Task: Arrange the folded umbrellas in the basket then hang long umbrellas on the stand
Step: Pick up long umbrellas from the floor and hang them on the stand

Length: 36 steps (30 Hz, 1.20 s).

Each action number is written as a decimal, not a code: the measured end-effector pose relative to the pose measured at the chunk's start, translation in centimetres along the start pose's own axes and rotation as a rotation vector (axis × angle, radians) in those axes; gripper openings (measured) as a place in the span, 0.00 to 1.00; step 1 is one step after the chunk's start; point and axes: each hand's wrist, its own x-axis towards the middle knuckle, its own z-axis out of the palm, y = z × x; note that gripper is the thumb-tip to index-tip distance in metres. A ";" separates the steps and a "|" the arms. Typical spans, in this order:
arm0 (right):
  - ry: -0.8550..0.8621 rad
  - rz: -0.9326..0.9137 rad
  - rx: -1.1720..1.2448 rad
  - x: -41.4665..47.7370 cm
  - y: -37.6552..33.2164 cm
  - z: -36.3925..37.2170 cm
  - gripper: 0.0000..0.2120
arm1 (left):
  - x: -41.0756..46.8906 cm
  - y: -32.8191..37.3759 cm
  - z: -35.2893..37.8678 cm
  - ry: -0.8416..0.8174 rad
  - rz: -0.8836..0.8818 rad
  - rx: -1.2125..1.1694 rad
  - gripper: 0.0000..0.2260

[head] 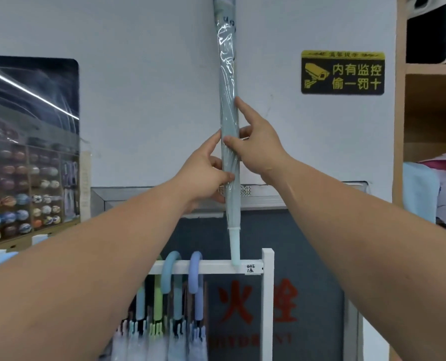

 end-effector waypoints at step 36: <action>-0.274 0.115 0.071 -10.1 8.6 3.8 0.47 | -5.0 -8.5 1.5 0.172 -0.163 0.021 0.28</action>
